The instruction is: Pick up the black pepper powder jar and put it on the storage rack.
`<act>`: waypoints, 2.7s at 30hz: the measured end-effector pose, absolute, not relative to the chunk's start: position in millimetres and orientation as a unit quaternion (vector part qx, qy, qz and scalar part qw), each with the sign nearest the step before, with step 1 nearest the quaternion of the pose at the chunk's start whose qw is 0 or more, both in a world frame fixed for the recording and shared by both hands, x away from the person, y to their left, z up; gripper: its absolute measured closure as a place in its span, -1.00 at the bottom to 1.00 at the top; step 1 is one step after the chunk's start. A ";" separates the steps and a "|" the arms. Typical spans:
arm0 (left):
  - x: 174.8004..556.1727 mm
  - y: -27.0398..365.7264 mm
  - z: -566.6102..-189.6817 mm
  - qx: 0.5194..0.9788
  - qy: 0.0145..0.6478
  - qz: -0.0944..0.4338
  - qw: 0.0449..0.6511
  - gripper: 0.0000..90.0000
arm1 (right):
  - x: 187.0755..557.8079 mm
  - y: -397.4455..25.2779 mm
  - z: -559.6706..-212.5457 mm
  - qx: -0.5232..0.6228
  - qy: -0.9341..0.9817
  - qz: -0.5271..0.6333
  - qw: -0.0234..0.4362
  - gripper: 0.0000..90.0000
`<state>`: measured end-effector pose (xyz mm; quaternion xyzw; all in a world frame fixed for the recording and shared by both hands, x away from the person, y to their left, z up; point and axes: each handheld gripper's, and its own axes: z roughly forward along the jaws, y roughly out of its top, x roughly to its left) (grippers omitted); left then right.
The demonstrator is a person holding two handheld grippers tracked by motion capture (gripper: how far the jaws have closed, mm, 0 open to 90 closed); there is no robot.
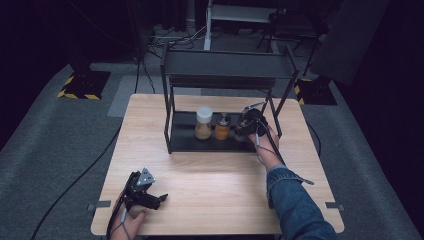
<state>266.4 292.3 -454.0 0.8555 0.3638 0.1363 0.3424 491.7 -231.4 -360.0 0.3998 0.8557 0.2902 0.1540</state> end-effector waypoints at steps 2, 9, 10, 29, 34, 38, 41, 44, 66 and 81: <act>266.4 292.3 -454.0 0.855 0.364 0.136 0.342 -1.00 | 485.7 -232.4 -353.7 0.400 0.854 0.293 0.158 -0.71; 266.4 292.3 -454.0 0.855 0.364 0.136 0.342 -1.00 | 459.2 -247.0 -328.4 0.389 0.853 0.311 0.159 -0.80; 266.4 292.3 -454.0 0.856 0.364 0.137 0.342 -1.00 | 456.9 -249.1 -325.8 0.387 0.853 0.312 0.157 -0.81; 266.5 292.3 -454.1 0.856 0.363 0.137 0.343 -1.00 | 383.7 -305.6 -295.9 0.347 0.857 0.339 0.172 -0.94; 266.5 292.3 -454.0 0.856 0.363 0.137 0.343 -1.00 | 371.5 -313.3 -298.1 0.345 0.858 0.341 0.171 -0.97; 266.6 292.3 -454.0 0.856 0.363 0.137 0.342 -1.00 | 361.7 -319.1 -300.5 0.344 0.857 0.344 0.170 -0.98; 266.5 292.3 -454.0 0.856 0.363 0.137 0.343 -1.00 | 355.0 -322.4 -303.8 0.341 0.858 0.343 0.170 -0.98; 266.5 292.3 -454.1 0.855 0.363 0.137 0.343 -1.00 | 349.8 -326.6 -309.3 0.337 0.860 0.344 0.168 -0.98; 266.4 292.3 -454.2 0.855 0.364 0.137 0.343 -1.00 | 327.6 -358.4 -383.8 0.357 0.859 0.338 0.141 -1.00; 266.4 292.3 -454.3 0.855 0.364 0.137 0.343 -1.00 | 315.3 -374.7 -427.5 0.372 0.852 0.340 0.144 -1.00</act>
